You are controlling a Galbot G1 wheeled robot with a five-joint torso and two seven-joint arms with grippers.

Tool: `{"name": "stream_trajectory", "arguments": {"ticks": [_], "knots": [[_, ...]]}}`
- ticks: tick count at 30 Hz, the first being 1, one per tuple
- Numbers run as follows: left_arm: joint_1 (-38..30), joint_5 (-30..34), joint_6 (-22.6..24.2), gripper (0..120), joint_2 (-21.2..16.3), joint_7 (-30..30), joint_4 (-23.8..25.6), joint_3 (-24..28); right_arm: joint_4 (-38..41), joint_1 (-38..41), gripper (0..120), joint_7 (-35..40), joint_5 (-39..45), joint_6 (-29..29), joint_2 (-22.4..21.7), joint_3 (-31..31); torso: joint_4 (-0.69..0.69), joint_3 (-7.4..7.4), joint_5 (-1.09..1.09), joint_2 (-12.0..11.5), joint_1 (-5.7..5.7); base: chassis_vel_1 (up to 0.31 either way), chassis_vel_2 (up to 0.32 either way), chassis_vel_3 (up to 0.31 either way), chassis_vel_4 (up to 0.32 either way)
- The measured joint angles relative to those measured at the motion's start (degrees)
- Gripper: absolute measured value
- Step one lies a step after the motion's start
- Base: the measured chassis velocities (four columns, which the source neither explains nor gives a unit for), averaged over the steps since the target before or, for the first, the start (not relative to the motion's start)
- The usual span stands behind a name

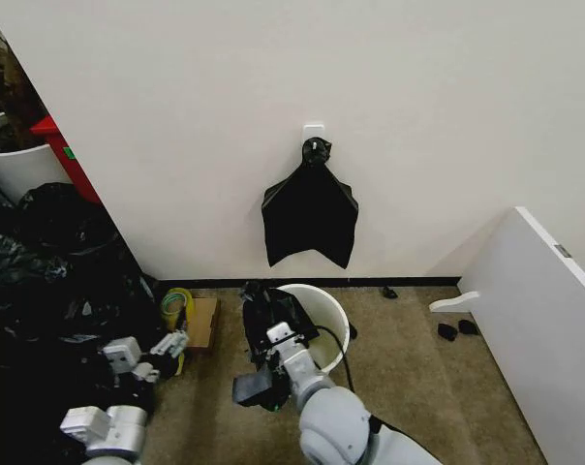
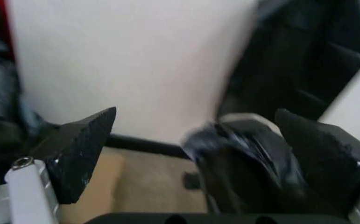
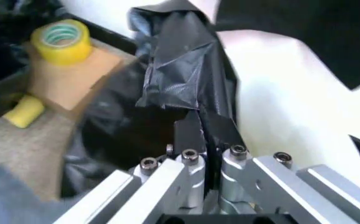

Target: Place the garbage bag over the trash bin.

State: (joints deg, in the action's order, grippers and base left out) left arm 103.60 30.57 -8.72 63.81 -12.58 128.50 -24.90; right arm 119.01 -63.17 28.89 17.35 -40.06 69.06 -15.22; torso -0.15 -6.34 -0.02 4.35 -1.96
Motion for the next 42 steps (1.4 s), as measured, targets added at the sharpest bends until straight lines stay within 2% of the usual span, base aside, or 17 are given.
{"name": "stream_trajectory", "arguments": {"ticks": [4,10,14,20,27,32,36,42], "knots": [[-1.83,-2.60,3.29,100,-0.80,-1.12,-0.09,1.95,1.61,-1.42,0,-0.04,1.35,0.59,-1.72,3.20,0.00,0.00,-0.01,0.00,0.00,0.000,0.000,0.000,0.000],[-6.01,-2.56,8.83,99,-1.74,-4.49,-1.41,3.47,2.26,-2.24,0,-0.09,3.41,0.96,-2.83,5.92,0.00,0.00,0.00,0.00,0.00,0.000,0.000,0.000,0.000],[-8.46,0.80,12.96,99,-2.96,-6.51,-3.13,4.60,2.61,-3.09,0,-0.44,4.60,1.27,-4.21,7.24,-0.01,0.00,-0.01,0.00,0.00,0.000,0.000,0.000,0.000],[-9.91,3.47,14.90,99,-2.69,-7.18,-4.53,5.65,2.10,-1.75,0,-1.12,5.62,1.63,-5.13,6.50,0.02,-0.01,0.00,0.00,0.00,0.000,0.000,0.000,0.000],[-17.33,8.07,18.18,99,-1.70,-8.23,-8.67,11.66,2.57,-1.09,0,-1.54,5.77,1.68,-6.33,6.03,0.00,-0.01,-0.01,0.00,0.00,0.000,0.000,0.000,0.000],[-20.27,11.12,20.15,99,-1.09,-9.81,-9.52,13.57,3.01,-1.33,0,-1.56,5.81,1.68,-6.79,6.19,0.00,-0.01,-0.02,0.00,0.00,0.000,0.000,0.000,0.000],[-24.40,14.52,25.57,98,-0.50,-15.18,-10.24,16.76,3.28,-1.87,0,-1.55,5.81,1.68,-6.94,6.49,0.00,-0.01,-0.02,0.00,0.00,0.000,0.000,0.000,0.000],[-27.25,18.36,29.37,97,0.28,-20.00,-11.00,17.92,3.56,-2.47,0,-1.52,5.80,1.66,-7.13,6.75,0.00,-0.01,-0.01,0.00,0.00,0.000,0.000,0.000,0.000]]}}
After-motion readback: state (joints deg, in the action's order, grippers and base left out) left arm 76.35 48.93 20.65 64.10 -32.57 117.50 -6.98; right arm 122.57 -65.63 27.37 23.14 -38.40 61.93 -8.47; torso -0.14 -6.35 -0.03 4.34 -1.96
